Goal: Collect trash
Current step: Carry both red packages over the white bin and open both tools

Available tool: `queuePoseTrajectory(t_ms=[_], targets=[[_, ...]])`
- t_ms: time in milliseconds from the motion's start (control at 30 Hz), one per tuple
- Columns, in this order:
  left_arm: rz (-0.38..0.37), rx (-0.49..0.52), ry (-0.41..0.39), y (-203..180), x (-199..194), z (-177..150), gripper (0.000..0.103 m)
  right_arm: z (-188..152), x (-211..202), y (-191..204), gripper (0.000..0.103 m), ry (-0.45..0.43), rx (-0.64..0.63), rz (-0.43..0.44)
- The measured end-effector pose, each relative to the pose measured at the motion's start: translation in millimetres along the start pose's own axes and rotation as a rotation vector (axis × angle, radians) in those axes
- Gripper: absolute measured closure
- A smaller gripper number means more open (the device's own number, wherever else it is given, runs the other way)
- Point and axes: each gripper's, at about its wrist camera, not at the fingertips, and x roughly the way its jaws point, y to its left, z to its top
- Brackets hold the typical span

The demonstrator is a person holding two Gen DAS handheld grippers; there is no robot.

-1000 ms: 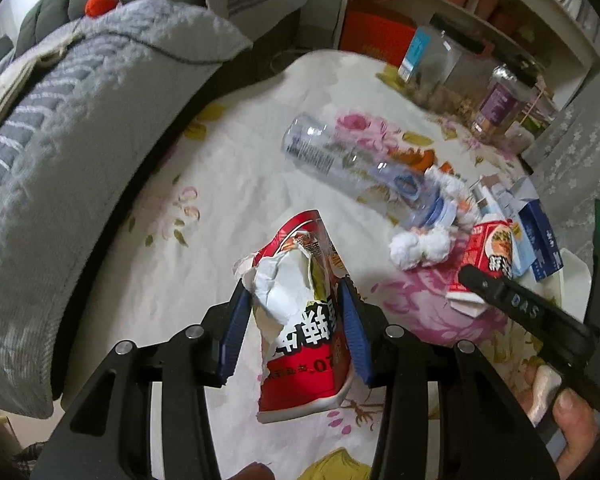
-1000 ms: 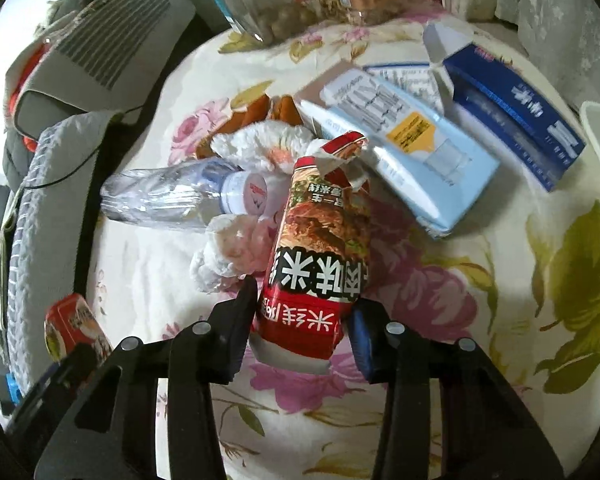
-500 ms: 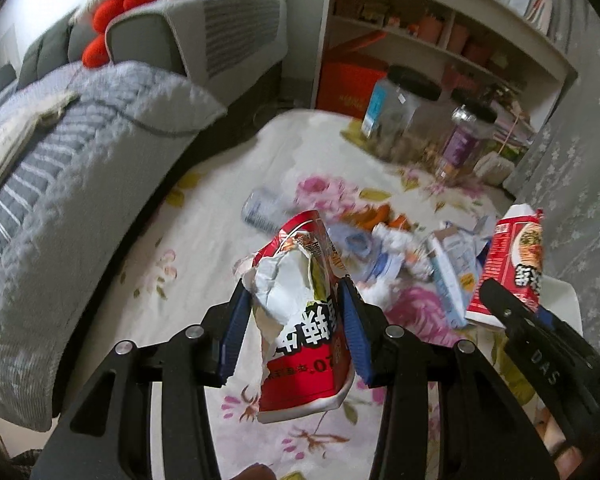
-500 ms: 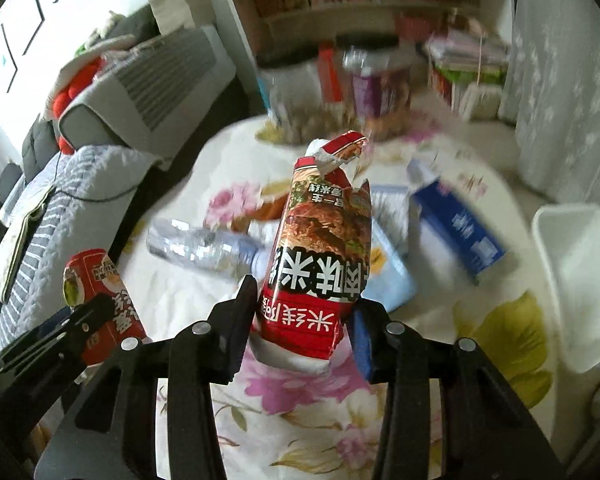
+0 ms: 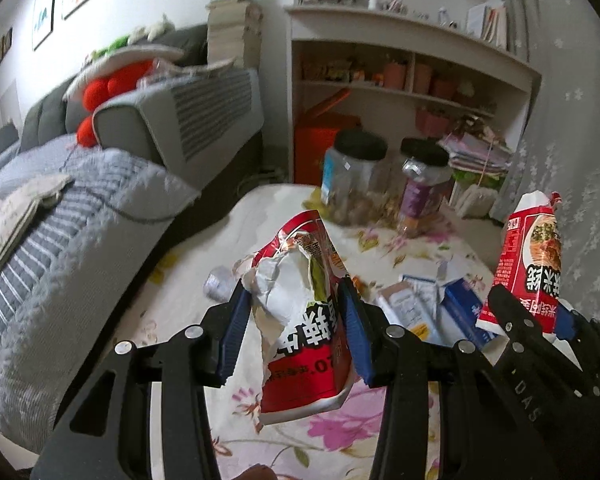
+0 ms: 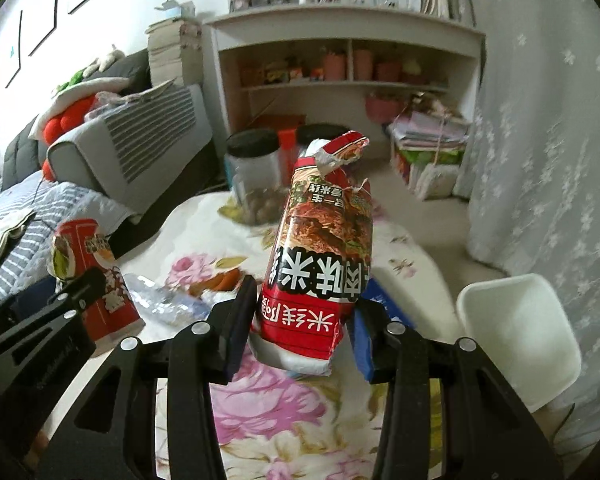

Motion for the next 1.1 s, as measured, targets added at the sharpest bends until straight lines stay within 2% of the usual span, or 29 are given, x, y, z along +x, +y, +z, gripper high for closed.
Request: queuePoseTrajectory(t_ms=[233,700,1100], targets=[[-0.018,0.027,-0.058,-25.3,-9.0,3.6,0.058,6.0,-10.0,-23.4,0.062,-0.034,0.032,-0.051],[-0.088,0.053,-0.053,-67.9,-12.2,3.3,0.058,5.6,-25.4,-63.0,0.062,-0.055,0.074,-0.124],[-0.158,0.103,-0.054,-114.8,-20.7,-0.7,0.058,6.9,-35.0,-129.5,0.062,-0.041,0.195,-0.219]])
